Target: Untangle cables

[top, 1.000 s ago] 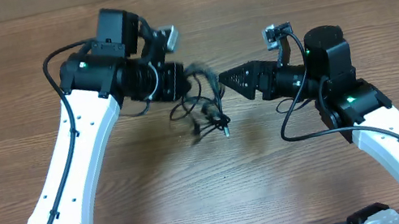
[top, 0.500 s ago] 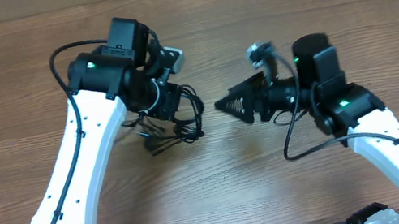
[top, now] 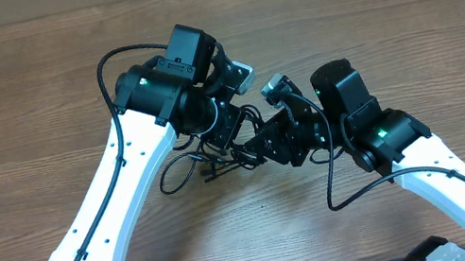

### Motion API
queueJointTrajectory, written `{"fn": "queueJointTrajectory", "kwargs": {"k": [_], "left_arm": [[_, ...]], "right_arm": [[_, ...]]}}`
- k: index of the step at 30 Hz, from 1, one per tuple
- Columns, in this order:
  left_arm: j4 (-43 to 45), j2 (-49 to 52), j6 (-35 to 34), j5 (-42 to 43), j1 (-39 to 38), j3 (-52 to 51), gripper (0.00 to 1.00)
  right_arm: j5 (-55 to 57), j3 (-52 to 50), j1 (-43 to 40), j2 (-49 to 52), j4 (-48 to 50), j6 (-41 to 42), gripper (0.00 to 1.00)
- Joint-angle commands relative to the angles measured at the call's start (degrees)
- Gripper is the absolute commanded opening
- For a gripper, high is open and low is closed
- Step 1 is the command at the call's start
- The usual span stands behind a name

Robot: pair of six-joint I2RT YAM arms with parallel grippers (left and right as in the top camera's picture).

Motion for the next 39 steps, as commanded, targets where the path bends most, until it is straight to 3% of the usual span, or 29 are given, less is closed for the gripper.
{"fn": "queueJointTrajectory", "kwargs": {"k": [1, 9, 18, 23, 32, 39], "left_arm": [[-0.42, -0.98, 0.04, -1.97, 0.0, 0.87, 0.04], [-2.43, -0.96, 0.85, -8.13, 0.0, 0.87, 0.04], [-2.54, -0.96, 6.19, 2.58, 0.0, 0.87, 0.04], [-2.56, -0.96, 6.6, 3.5, -0.07, 0.87, 0.04], [-2.23, -0.96, 5.35, 3.02, 0.57, 0.87, 0.04], [-1.73, -0.96, 0.07, 2.62, 3.39, 0.87, 0.04]], "right_arm": [[3.5, 0.42, 0.17, -1.33, 0.33, -1.44, 0.41], [3.58, 0.42, 0.17, -1.33, 2.51, -9.2, 0.48], [6.51, 0.39, 0.17, -1.33, 2.89, -12.61, 0.49], [6.54, 0.39, 0.17, -1.33, 2.91, -14.67, 0.47], [6.51, 0.39, 0.17, -1.33, 2.82, -14.6, 0.14], [6.51, 0.39, 0.17, -1.33, 1.81, -14.21, 0.04]]}}
